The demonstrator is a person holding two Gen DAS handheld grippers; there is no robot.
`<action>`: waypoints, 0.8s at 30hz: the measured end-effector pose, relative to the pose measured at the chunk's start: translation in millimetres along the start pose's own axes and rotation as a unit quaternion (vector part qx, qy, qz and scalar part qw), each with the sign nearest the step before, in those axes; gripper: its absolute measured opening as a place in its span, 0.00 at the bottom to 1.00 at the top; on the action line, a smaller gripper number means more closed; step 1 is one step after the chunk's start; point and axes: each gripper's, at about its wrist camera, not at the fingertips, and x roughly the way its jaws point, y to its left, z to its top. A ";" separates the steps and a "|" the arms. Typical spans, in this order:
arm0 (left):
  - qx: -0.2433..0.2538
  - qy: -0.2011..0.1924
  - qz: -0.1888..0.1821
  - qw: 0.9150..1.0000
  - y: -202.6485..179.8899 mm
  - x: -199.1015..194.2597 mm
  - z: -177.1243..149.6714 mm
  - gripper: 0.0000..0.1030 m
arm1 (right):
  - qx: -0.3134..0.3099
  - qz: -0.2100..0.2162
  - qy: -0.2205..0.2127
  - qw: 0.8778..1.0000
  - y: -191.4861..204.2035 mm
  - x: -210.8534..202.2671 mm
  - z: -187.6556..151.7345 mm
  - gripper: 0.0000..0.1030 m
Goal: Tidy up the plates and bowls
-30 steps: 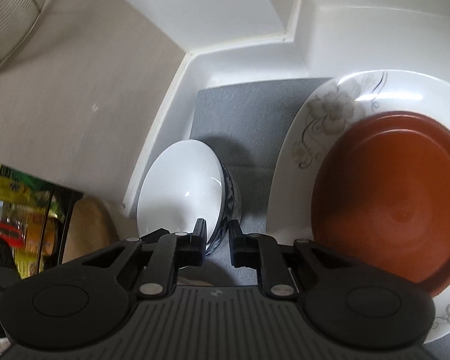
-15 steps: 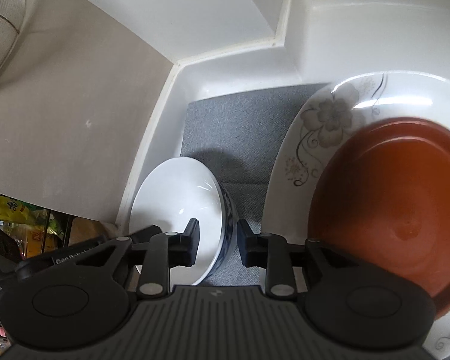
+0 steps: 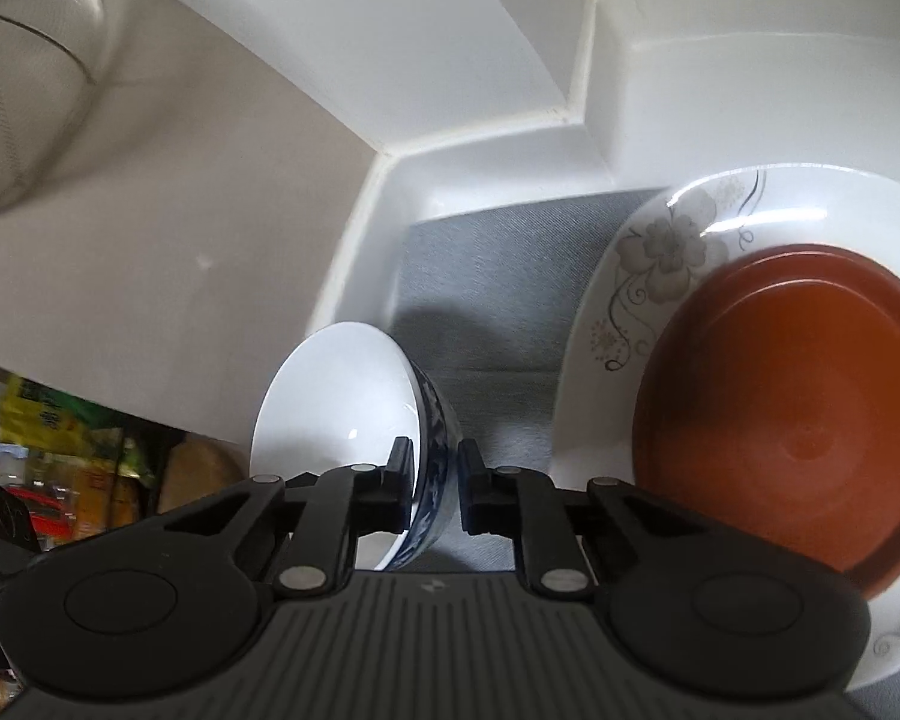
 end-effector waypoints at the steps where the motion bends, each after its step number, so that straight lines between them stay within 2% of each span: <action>1: -0.006 -0.002 -0.003 1.000 -0.1 -5.8 -0.4 0.11 | 0.002 0.006 -0.003 1.000 0.1 -7.1 -1.0 0.16; 4: -0.003 -0.011 -0.008 1.000 -10.6 -20.3 -6.7 0.11 | 0.008 0.018 -0.013 1.000 -2.9 -29.4 -5.1 0.17; 9: 0.014 -0.004 -0.020 1.000 -43.5 -30.3 -21.3 0.11 | 0.007 0.007 -0.038 0.999 -14.5 -71.7 -17.7 0.17; 17: 0.101 0.018 -0.056 0.993 -134.8 -19.9 -34.2 0.11 | 0.066 -0.013 -0.095 0.993 -72.1 -155.5 -37.8 0.18; 21: 0.131 0.060 -0.076 0.987 -175.4 2.9 -48.2 0.11 | 0.104 -0.032 -0.141 0.984 -110.6 -196.6 -45.7 0.18; 24: 0.159 0.089 -0.095 0.979 -209.3 20.1 -54.6 0.11 | 0.132 -0.047 -0.172 0.975 -139.4 -225.4 -50.6 0.18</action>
